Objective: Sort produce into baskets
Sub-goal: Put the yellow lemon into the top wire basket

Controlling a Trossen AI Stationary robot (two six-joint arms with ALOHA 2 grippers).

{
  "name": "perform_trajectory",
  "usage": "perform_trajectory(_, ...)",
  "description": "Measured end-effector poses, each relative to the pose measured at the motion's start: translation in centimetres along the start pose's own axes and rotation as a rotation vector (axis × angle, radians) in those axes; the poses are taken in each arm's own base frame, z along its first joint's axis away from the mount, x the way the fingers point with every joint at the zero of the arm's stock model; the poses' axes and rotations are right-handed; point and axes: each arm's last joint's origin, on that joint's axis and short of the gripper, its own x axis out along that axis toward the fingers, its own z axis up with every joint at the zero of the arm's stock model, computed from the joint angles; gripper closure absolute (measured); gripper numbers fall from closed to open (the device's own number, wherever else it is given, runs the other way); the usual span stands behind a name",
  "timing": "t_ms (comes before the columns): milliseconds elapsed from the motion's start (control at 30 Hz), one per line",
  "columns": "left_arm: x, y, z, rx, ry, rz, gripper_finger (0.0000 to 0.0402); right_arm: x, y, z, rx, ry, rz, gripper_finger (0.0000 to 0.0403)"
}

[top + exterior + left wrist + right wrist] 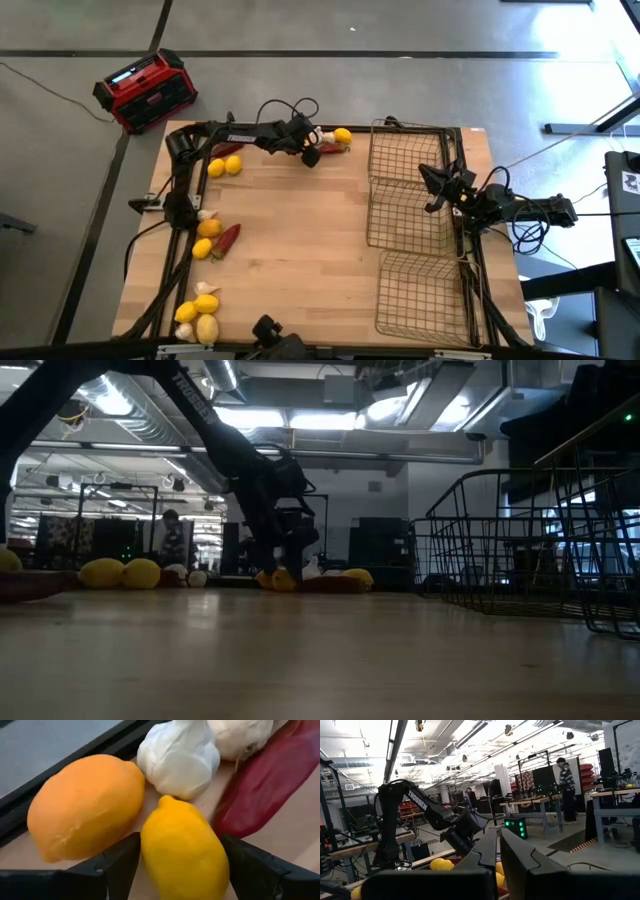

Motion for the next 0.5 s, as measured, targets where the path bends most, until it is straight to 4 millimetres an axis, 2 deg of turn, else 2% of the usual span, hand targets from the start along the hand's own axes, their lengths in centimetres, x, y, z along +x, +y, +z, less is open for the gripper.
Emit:
perform_trajectory(233,0.02,-0.08,-0.16,0.114,0.013,0.0,0.0144,0.0,0.0,0.0,0.0,0.0,0.0,0.0377)
perform_trajectory(500,-0.16,-0.2,-0.25,0.186,0.022,0.0,0.0215,0.0,0.0,0.01,0.001,0.0,0.0,0.0377)
